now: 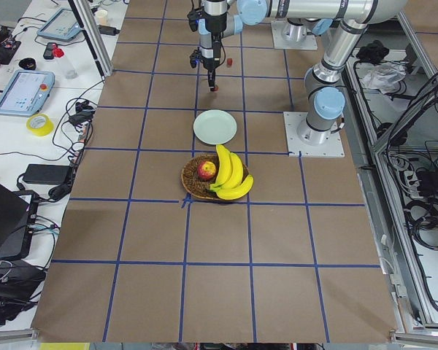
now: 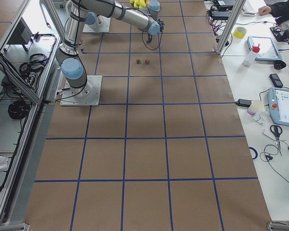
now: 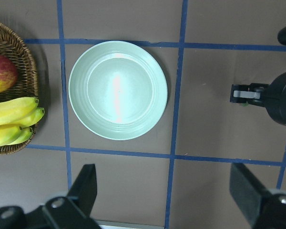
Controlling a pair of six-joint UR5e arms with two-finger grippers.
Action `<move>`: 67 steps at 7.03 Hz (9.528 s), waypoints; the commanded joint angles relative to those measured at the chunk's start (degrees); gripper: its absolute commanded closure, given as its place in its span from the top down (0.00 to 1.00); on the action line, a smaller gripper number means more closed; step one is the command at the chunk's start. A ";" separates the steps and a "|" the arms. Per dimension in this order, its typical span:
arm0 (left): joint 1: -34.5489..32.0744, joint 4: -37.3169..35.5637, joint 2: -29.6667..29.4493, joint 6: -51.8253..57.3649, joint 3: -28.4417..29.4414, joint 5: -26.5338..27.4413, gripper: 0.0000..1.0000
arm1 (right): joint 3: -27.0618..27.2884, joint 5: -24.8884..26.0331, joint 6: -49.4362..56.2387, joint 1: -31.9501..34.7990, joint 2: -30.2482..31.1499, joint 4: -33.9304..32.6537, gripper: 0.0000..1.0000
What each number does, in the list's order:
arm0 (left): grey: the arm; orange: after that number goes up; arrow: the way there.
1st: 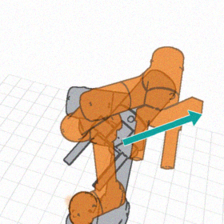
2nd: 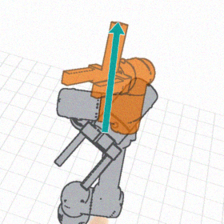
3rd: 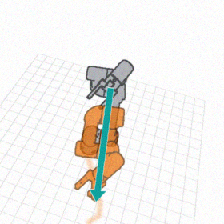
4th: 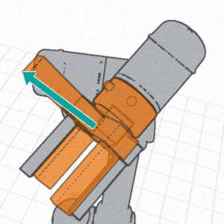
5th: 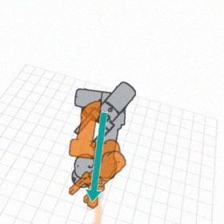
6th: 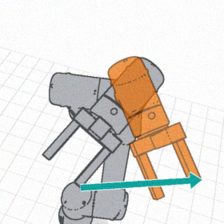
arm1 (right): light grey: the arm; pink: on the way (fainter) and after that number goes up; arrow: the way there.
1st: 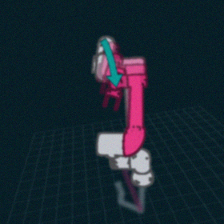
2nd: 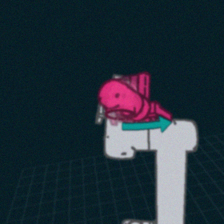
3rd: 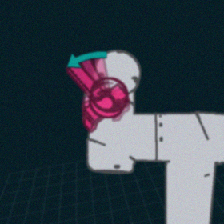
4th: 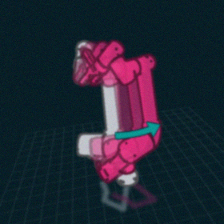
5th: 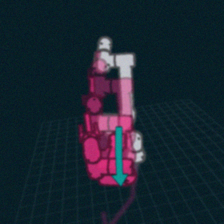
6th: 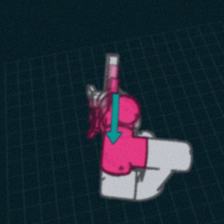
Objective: Collect all strawberries into plate
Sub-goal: 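Carry the strawberry toward the plate with the right gripper and release it on the table, then return the right gripper to the strawberries and grasp a second one, then carry the second strawberry with the right gripper and set it beside the first, then move the right gripper back and grasp the last strawberry, then set the last strawberry beside the other two with the right gripper, then raise the right gripper away while the left gripper reaches down and grasps a strawberry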
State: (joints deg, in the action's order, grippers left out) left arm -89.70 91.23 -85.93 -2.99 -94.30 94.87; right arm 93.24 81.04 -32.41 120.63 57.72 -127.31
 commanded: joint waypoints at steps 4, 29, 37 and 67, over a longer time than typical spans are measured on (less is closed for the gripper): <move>-0.90 -0.43 -0.55 -0.96 -1.57 -0.65 1.00 | 5.15 10.37 8.07 -9.59 12.04 13.84 0.99; -0.56 -2.99 -0.03 0.00 -2.21 -0.21 1.00 | 7.83 -1.23 -0.89 -4.88 2.83 -5.67 0.90; 0.06 -7.37 -1.00 0.09 -2.29 -0.47 1.00 | 31.02 8.09 6.84 -13.05 18.22 -5.93 0.87; -11.28 -47.69 -19.62 -2.99 -20.55 -15.50 1.00 | -11.68 5.98 36.20 -29.04 29.64 41.45 1.00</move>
State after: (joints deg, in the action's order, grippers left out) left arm -99.48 48.86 -103.75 -5.75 -111.97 79.32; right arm 81.60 87.63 3.78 92.37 87.11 -84.96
